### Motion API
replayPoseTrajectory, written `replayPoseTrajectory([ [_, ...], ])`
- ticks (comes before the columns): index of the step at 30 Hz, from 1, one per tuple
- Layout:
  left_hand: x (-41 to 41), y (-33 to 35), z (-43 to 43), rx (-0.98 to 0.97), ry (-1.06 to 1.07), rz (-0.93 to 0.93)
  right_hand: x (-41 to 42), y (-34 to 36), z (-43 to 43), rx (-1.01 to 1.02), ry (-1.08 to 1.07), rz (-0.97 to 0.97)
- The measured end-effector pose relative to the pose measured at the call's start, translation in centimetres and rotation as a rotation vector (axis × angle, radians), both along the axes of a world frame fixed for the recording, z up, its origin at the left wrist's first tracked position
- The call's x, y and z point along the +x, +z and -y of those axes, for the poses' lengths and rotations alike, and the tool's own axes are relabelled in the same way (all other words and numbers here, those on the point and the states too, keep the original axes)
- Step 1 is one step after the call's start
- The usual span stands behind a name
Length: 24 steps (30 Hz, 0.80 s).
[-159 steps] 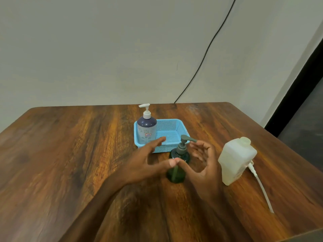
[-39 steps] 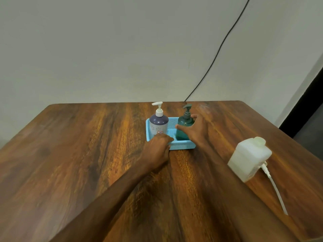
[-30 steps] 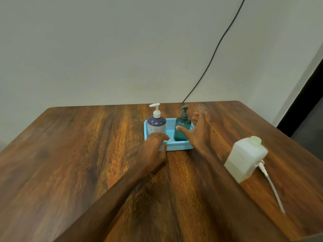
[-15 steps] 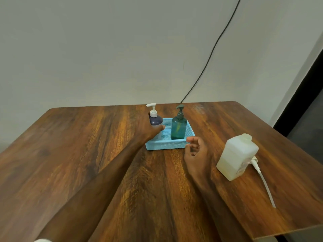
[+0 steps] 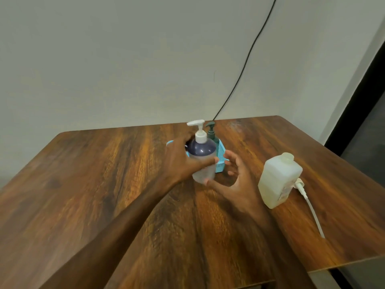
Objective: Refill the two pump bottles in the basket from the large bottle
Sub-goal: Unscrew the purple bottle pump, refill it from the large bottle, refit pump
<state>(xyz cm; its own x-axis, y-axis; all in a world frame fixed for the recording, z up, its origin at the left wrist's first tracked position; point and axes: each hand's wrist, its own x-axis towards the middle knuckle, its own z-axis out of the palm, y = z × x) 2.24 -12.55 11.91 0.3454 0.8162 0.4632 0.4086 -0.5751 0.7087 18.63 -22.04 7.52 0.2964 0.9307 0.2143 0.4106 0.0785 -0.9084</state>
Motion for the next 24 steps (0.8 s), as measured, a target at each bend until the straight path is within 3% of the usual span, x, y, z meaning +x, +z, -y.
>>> replayPoseTrajectory([
  [6, 2.2, -3.2, 5.1, -0.061, -0.162, 0.0, 0.0, -0.6, 2.7, -0.096, -0.029, 0.016],
  [13, 2.7, -4.9, 5.3, -0.072, -0.276, -0.009, 0.8, -3.0, 3.8, -0.211, 0.001, 0.001],
  [24, 4.4, -5.2, 7.4, 0.126, 0.041, 0.068, 0.0, -3.8, 4.2, -0.254, -0.064, 0.04],
])
